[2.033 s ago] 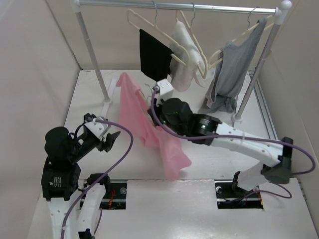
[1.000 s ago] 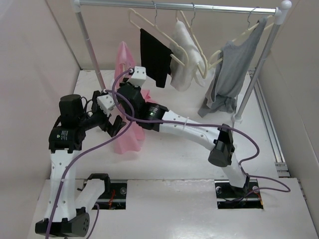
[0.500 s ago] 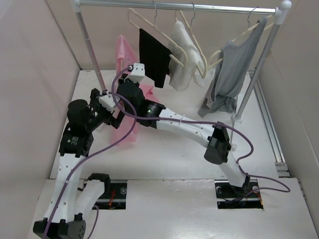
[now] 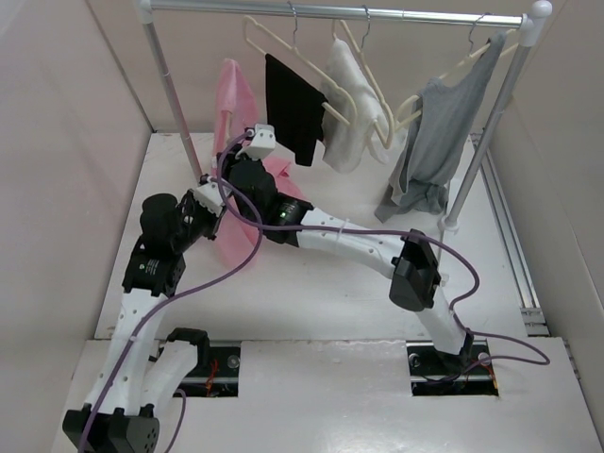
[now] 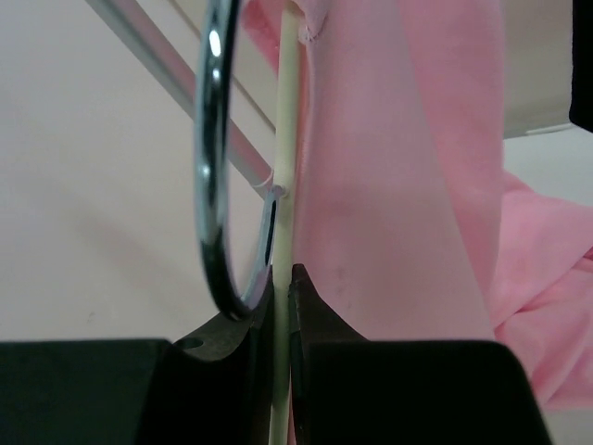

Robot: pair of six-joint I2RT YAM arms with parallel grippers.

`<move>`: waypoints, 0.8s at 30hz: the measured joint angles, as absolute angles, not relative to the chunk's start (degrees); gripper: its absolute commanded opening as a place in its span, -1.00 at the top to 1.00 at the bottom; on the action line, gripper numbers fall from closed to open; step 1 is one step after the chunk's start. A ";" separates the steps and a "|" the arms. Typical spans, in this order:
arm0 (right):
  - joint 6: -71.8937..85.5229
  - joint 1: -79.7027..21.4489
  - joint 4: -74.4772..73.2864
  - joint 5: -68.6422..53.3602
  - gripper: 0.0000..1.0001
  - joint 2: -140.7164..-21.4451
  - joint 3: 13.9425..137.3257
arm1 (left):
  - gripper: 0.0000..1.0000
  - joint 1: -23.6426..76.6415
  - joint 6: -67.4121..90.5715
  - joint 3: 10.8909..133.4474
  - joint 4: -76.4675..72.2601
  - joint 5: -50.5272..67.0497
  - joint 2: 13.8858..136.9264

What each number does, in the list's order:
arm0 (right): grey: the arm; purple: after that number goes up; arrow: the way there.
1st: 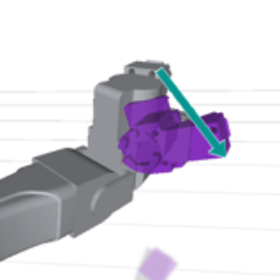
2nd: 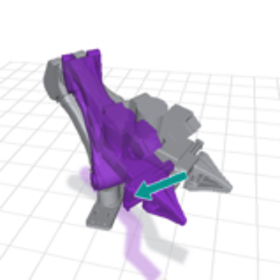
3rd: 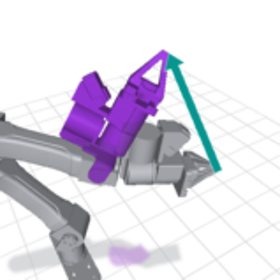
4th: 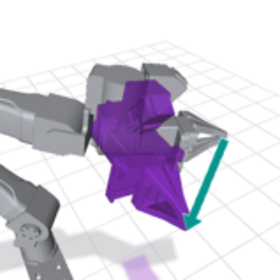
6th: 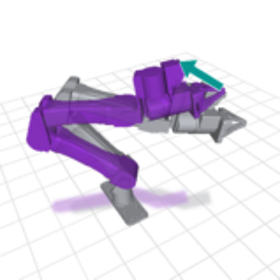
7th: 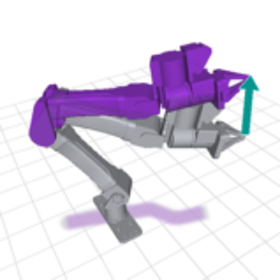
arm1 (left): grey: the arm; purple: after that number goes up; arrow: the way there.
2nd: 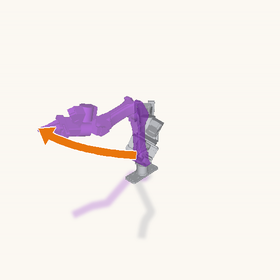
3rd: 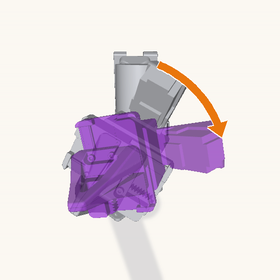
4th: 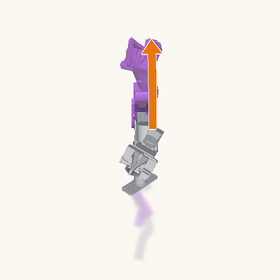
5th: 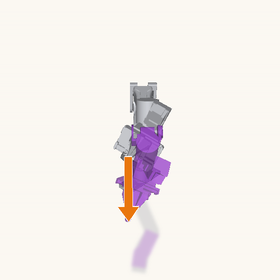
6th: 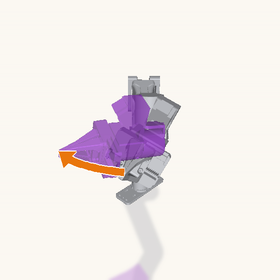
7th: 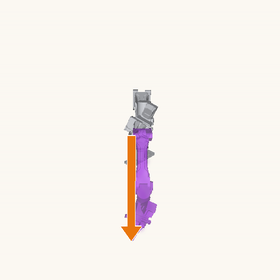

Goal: Place the t-shirt on the hanger
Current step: Hang the hanger with tshirt onto the clothesline

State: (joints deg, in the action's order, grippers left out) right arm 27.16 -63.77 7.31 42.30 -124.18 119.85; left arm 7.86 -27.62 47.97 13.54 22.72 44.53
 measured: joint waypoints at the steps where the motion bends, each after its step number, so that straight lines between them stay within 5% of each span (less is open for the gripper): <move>1: 27.40 -63.77 7.40 42.41 1.00 -124.01 119.50 | 0.92 7.92 -27.59 47.83 13.47 21.87 44.53; 8: 29.08 -64.01 9.02 41.43 1.00 -121.38 114.87 | 1.00 9.13 -24.91 47.86 15.62 19.27 42.33; 12: 29.78 -64.73 9.78 40.05 1.00 -120.25 113.49 | -0.10 9.26 -23.70 47.79 16.75 18.55 39.66; 16: 30.28 -65.93 7.90 38.30 1.00 -119.90 113.38 | -0.47 8.80 -23.42 47.53 13.91 17.10 38.02; 22: 31.83 -66.06 4.86 35.94 1.00 -119.90 113.38 | -0.55 8.47 -24.64 45.78 11.22 17.98 39.83; 23: 32.08 -65.73 4.27 35.75 1.00 -119.90 113.38 | -0.49 8.49 -24.93 45.78 10.96 18.20 40.62; 24: 32.38 -65.49 3.88 35.77 1.00 -119.90 113.36 | -0.20 8.49 -25.02 45.78 10.70 18.61 41.34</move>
